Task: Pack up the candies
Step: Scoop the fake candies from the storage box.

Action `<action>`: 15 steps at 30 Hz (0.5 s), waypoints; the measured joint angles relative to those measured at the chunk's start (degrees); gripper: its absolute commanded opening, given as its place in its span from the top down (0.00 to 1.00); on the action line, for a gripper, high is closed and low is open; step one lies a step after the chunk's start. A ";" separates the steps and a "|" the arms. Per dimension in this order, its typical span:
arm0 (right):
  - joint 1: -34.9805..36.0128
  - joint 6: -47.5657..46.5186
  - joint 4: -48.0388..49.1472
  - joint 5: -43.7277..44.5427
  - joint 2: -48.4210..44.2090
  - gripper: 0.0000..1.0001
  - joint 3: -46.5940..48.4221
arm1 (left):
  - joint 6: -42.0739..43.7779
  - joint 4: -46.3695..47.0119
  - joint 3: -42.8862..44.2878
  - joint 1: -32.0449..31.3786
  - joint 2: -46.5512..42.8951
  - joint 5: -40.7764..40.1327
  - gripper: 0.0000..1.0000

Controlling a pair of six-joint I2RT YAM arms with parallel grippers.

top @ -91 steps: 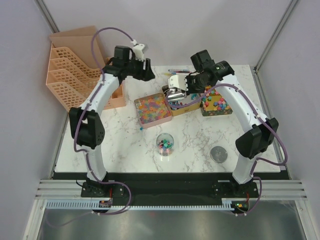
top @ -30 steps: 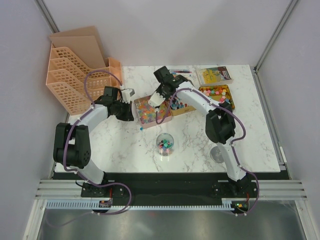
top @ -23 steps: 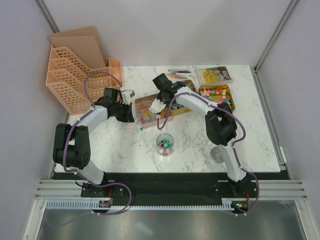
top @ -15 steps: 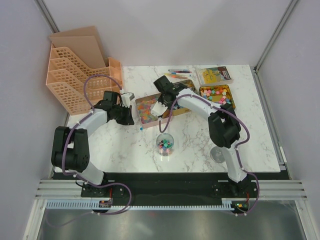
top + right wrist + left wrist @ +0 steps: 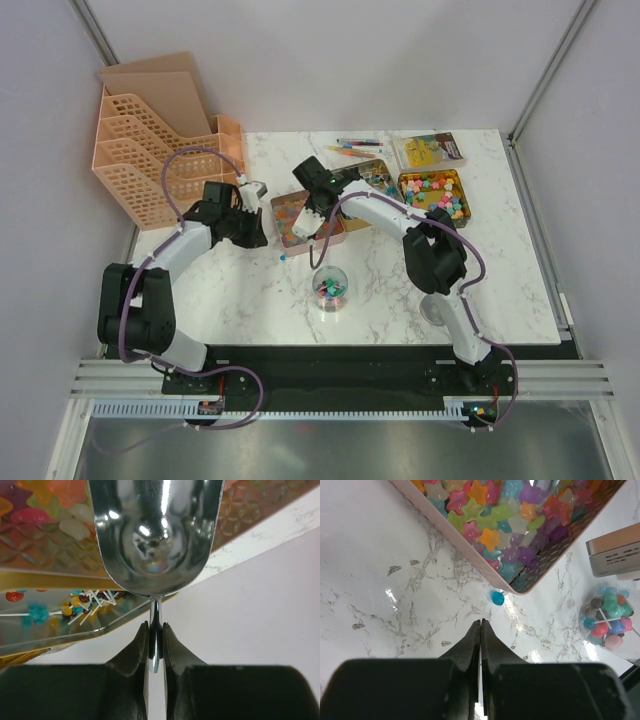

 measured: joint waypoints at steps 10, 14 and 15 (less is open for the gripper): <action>0.39 0.02 -1.40 -0.48 2.51 1.00 0.81 | -0.07 0.28 -3.06 0.00 -2.75 -2.93 0.95; 0.39 0.02 -2.54 -1.36 4.81 1.00 3.93 | -0.07 0.55 -3.10 0.00 -3.52 -4.04 0.95; 0.39 0.07 -2.75 -1.57 5.64 1.00 4.96 | -0.07 0.57 -3.10 0.00 -3.72 -4.31 0.95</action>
